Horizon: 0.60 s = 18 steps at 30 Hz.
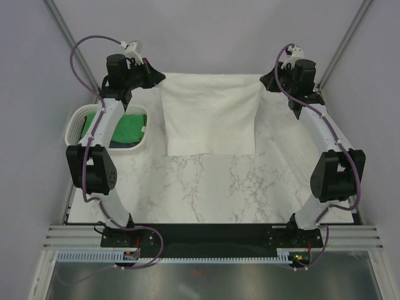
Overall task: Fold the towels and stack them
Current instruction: Fold the towel
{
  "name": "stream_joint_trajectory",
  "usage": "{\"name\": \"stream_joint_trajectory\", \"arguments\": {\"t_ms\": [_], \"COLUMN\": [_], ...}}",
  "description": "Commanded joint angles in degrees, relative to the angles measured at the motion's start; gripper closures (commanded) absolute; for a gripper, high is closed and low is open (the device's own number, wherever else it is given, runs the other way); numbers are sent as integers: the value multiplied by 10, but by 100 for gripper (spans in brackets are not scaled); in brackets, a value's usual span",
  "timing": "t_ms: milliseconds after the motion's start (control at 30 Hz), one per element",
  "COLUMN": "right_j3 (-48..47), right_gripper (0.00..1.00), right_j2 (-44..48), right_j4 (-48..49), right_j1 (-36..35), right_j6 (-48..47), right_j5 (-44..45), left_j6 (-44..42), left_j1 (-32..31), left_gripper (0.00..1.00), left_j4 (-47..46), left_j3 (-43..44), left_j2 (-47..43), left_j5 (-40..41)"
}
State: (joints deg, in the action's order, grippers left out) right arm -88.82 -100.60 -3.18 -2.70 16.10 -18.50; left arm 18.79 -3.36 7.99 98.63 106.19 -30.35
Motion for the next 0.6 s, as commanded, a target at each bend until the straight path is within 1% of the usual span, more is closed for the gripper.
{"name": "stream_joint_trajectory", "arguments": {"t_ms": [0,133,267,433,567], "right_j3": [33,58,58,46,66], "right_gripper": [100,100,100,100,100], "right_j2": [72,155,208,265,326], "right_j4": [27,27,26,-5,-15], "right_j1": [5,5,5,5,5], "right_j6": [2,6,21,24,17], "right_j5": [-14,-11,-5,-15,-14], "left_j6": [-20,-24,-32,-37,-29], "left_j1": [4,4,4,4,4], "left_gripper": [98,98,98,98,98], "left_j4": [-31,-38,-39,-14,-8], "left_j3": [-45,-84,-119,-128,-139], "left_j2": [-75,-143,-203,-265,-318], "left_j5": [-28,-47,-73,-89,-99]}}
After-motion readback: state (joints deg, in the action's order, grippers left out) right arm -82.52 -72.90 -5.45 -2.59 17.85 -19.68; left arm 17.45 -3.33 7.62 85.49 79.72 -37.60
